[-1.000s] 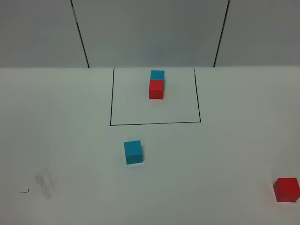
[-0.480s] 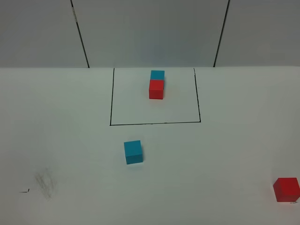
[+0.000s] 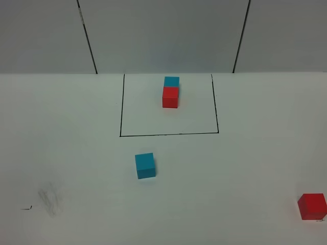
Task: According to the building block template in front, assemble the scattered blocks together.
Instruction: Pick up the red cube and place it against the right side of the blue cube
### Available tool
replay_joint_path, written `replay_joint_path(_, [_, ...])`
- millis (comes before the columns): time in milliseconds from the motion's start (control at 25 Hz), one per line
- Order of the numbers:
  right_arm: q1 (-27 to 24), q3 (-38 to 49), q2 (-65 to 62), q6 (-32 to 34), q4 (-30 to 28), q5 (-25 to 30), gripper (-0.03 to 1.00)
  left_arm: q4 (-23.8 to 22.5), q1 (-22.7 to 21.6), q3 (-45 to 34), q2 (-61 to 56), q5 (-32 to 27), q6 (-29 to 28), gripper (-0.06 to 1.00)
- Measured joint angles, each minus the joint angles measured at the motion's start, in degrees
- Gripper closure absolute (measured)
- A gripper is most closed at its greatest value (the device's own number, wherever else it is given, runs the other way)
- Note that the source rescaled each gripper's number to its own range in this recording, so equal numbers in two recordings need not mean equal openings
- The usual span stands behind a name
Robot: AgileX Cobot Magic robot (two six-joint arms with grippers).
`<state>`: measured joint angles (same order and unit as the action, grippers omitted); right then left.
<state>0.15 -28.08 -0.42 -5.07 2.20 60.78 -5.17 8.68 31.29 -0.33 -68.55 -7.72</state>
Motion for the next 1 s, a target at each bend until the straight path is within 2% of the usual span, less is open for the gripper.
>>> replay_joint_path(320, [0.0, 0.0, 0.0, 0.0, 0.0, 0.0, 0.41, -0.42, 0.0, 0.0, 0.0, 7.59, 1.41, -0.06])
replay_joint_path(600, [0.0, 0.0, 0.0, 0.0, 0.0, 0.0, 0.41, 0.14, 0.0, -1.97, 0.0, 6.6, -1.28, -0.06])
replay_joint_path(1000, [0.0, 0.0, 0.0, 0.05, 0.0, 0.0, 0.41, 0.18, 0.0, -1.97, 0.0, 6.6, -1.61, -0.06])
